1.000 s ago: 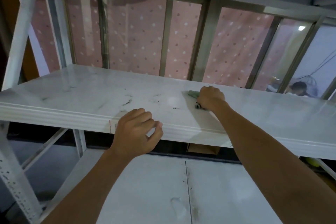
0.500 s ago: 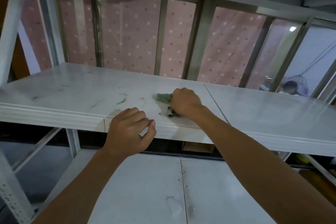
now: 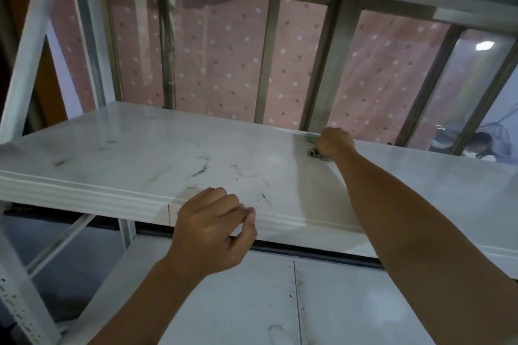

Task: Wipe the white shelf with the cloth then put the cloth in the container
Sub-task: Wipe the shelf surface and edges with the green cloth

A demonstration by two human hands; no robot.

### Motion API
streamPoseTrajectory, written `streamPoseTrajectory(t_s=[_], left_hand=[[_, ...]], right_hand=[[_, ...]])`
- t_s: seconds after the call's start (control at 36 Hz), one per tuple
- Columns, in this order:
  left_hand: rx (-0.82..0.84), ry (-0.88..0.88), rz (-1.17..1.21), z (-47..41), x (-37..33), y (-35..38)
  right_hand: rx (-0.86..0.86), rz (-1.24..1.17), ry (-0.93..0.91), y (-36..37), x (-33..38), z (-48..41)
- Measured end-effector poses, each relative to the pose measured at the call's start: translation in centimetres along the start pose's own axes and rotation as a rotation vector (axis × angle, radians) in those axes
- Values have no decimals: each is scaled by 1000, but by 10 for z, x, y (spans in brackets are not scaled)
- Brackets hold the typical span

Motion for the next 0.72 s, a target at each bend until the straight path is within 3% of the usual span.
streamPoseTrajectory(t_s=[0.11, 0.33, 0.61, 0.72], left_hand=[[4, 7, 2, 0, 0, 0], [16, 20, -14, 0, -1, 0], [19, 27, -51, 0, -6, -2], [2, 26, -73, 0, -8, -1]], right_hand=[[40, -7, -111, 8, 32, -25], [85, 92, -565, 6, 90, -5], [-21, -220, -1229, -7, 100, 121], [-68, -195, -1264, -12, 86, 144]])
Point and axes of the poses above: each hand's wrist, its own z-axis away from the middle knuckle, its own y-axis out of the palm, x = y × z, the point moved 3 cm from there along -z, towards the middle knuckle, and after that the axes turned 3 degrees about y, right-handed, at the moved point
